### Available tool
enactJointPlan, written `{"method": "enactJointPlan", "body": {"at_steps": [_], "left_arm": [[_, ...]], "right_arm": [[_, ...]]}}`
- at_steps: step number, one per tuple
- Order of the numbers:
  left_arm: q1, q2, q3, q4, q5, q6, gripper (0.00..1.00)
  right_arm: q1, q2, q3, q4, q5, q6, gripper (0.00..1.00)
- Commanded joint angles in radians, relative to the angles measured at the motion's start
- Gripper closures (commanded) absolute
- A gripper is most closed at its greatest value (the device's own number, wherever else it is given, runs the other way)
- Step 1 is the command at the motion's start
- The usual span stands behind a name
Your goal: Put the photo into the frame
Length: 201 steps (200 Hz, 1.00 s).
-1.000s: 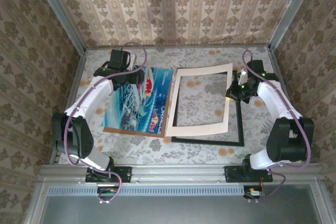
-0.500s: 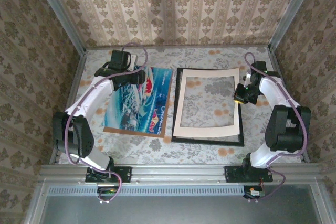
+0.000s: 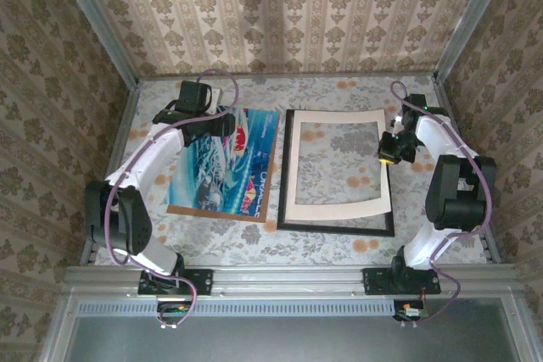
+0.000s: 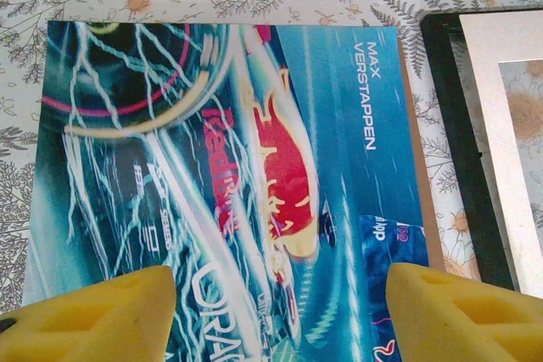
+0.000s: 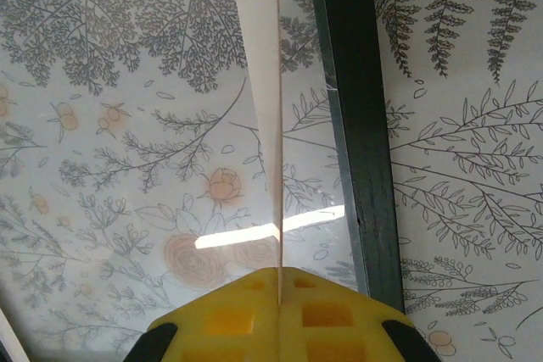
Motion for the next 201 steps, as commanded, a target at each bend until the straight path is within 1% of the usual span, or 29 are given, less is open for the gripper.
{"method": "enactJointPlan", "body": {"at_steps": [1,29,56,71,122,201], "left_arm": [[-0.001,0.011,-0.008,0.014,0.019,-0.002,0.32],[-0.005,0.008,-0.010,0.019,0.019,-0.002,0.32],[-0.007,0.011,-0.009,0.020,0.023,-0.004,0.32],[-0.009,0.008,-0.008,0.019,0.023,-0.004,0.32],[-0.012,0.013,-0.005,0.024,0.027,-0.007,0.32],[-0.015,0.018,0.009,0.015,0.028,-0.001,0.32]], "right_arm": [[0.014,-0.027,-0.014,-0.051,0.017,-0.027,0.97],[0.030,-0.031,-0.026,-0.052,0.007,-0.035,0.97],[0.045,0.000,0.006,-0.064,-0.007,-0.046,0.96],[0.047,0.011,0.030,-0.082,0.007,-0.051,0.96],[0.047,-0.016,0.060,-0.124,0.045,-0.080,0.95],[0.047,-0.018,0.094,-0.155,0.021,-0.111,0.95]]}}
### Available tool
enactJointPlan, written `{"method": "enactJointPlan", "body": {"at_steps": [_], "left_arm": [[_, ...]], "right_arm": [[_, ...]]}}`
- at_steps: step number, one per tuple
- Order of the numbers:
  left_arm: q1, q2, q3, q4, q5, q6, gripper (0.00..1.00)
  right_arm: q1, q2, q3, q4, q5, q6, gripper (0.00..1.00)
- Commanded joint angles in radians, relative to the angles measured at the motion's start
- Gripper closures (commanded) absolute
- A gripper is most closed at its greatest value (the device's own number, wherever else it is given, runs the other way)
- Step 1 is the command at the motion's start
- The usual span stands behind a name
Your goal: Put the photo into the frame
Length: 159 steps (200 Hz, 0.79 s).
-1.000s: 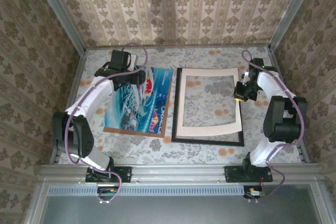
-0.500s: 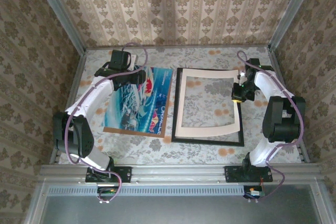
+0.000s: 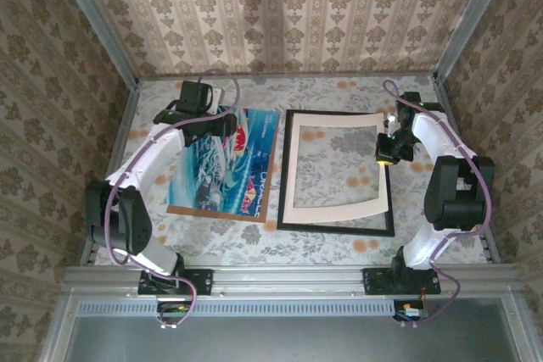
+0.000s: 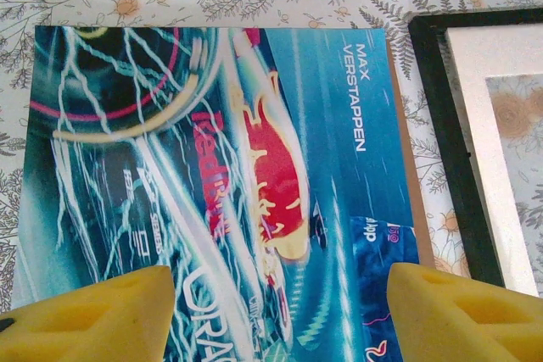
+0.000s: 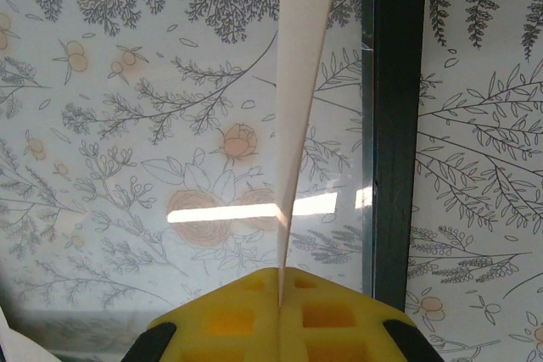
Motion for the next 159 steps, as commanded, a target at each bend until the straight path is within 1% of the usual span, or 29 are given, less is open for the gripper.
{"method": "enactJointPlan", "body": {"at_steps": [1,35,55,106,141,159], "left_arm": [[-0.006,0.019,0.009,0.008,0.015,0.000,0.32],[-0.006,0.020,0.014,0.008,0.015,0.000,0.32],[-0.005,0.020,0.011,0.009,0.013,0.000,0.32],[-0.007,0.022,0.006,0.008,0.015,0.003,0.32],[-0.007,0.017,0.004,0.007,0.009,0.004,0.31],[-0.008,0.020,0.004,0.008,0.010,0.003,0.31]], "right_arm": [[0.005,-0.017,0.045,-0.053,0.004,-0.032,0.95],[0.005,0.002,0.072,-0.058,-0.010,-0.033,0.95],[0.012,0.006,0.042,-0.015,-0.045,-0.007,0.94],[0.013,0.006,-0.029,0.111,-0.063,0.079,0.92],[0.013,-0.002,-0.072,0.155,-0.036,0.115,0.85],[0.010,-0.010,-0.097,0.169,-0.018,0.125,0.80]]}}
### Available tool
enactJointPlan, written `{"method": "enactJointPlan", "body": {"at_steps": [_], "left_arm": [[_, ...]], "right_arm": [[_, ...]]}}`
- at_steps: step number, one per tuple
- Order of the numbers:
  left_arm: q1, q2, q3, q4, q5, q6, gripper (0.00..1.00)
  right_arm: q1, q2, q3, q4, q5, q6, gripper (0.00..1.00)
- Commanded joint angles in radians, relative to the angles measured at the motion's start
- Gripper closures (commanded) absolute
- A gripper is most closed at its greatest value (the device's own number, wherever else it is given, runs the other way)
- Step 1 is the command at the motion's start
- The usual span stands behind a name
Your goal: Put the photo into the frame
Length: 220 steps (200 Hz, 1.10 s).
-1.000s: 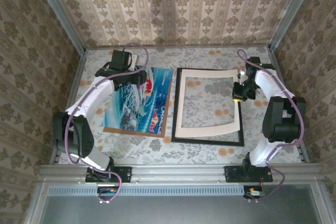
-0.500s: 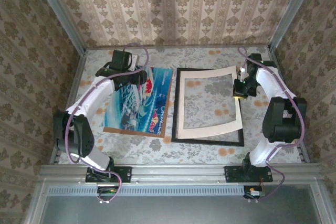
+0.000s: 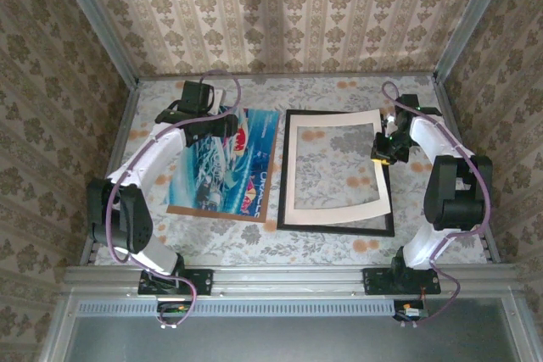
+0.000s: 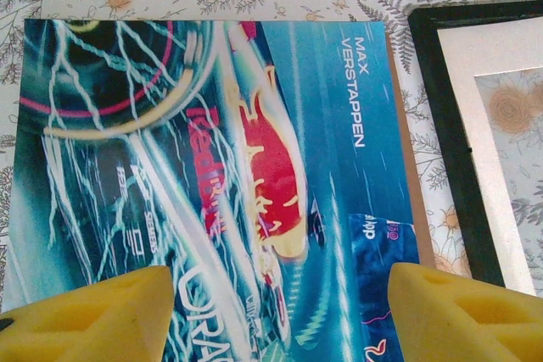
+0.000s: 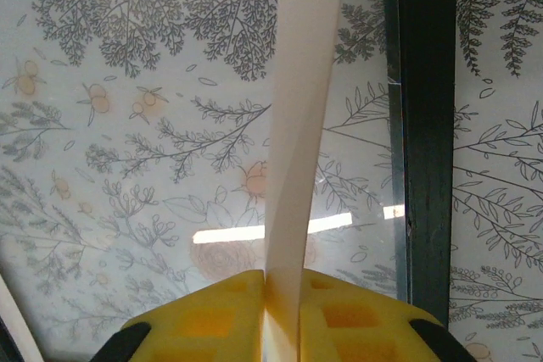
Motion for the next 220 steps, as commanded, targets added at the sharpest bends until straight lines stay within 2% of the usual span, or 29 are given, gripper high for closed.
{"method": "enactJointPlan", "body": {"at_steps": [1,45,104,154,171,189,220], "left_arm": [[-0.004,0.007,0.004,0.008,0.007,0.002,0.31],[-0.007,0.011,0.003,0.015,0.009,0.001,0.31],[-0.008,0.008,-0.017,0.017,-0.015,0.002,0.31],[0.003,-0.013,-0.066,0.045,-0.044,-0.011,0.31],[0.029,-0.024,-0.093,0.064,-0.051,-0.024,0.30],[0.086,-0.032,-0.126,0.093,-0.045,-0.044,0.27],[0.214,0.018,-0.133,0.080,-0.013,-0.064,0.26]], "right_arm": [[0.002,-0.012,-0.033,0.040,0.021,0.037,0.80],[-0.005,-0.007,-0.083,0.072,0.044,0.051,0.69],[-0.012,0.029,-0.094,0.102,0.108,0.060,0.42],[-0.004,-0.077,-0.073,0.106,0.181,0.077,0.29],[0.079,-0.168,-0.080,0.172,0.187,0.080,0.27],[0.266,-0.215,-0.084,0.281,0.174,0.123,0.26],[0.581,-0.115,-0.036,0.501,0.132,0.270,0.24]]}}
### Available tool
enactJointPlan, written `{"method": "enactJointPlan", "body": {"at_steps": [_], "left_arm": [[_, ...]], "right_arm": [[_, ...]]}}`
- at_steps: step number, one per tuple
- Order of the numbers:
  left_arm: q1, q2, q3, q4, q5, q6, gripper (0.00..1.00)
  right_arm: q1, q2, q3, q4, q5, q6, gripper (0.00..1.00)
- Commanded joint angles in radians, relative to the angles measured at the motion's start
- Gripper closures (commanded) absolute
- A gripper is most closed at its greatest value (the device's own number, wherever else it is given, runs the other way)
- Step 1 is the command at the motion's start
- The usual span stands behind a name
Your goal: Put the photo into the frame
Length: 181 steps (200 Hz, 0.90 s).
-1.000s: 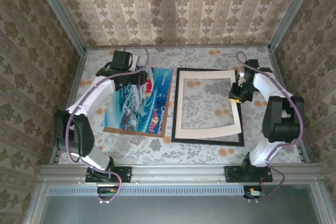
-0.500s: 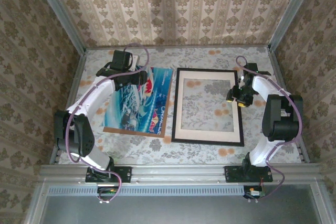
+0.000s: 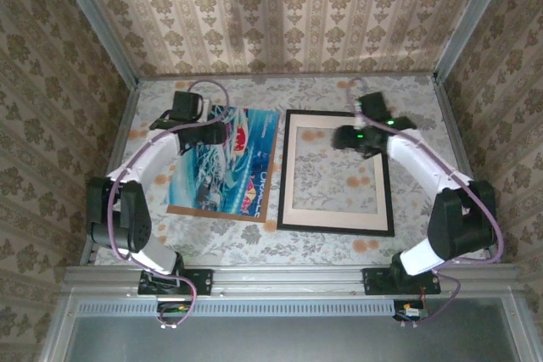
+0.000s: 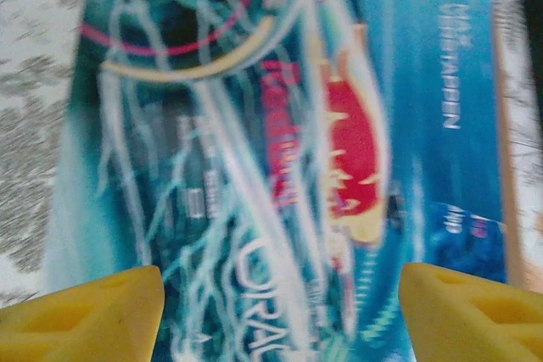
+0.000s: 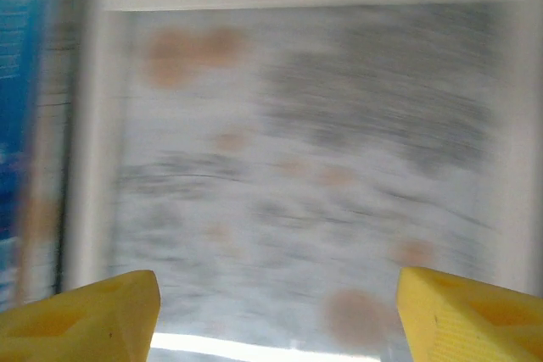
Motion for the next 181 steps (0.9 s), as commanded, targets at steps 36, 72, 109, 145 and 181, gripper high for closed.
{"method": "enactJointPlan", "body": {"at_steps": [36,72,109,145,181], "left_arm": [[0.212,0.150,0.073,-0.047,0.035,-0.028,0.26],[0.274,0.286,0.168,-0.097,0.070,-0.012,0.25],[0.290,0.383,0.248,-0.158,0.106,0.025,0.23],[0.292,0.445,0.295,-0.177,0.183,0.045,0.22],[0.290,0.507,0.335,-0.196,0.211,0.056,0.21]], "right_arm": [[0.390,0.307,0.217,0.239,0.020,0.223,0.22],[0.452,0.503,0.372,0.240,0.006,0.214,0.23],[0.457,0.627,0.422,0.247,-0.026,0.216,0.27],[0.457,0.686,0.421,0.263,-0.051,0.231,0.31],[0.457,0.719,0.411,0.277,-0.074,0.252,0.35]]}}
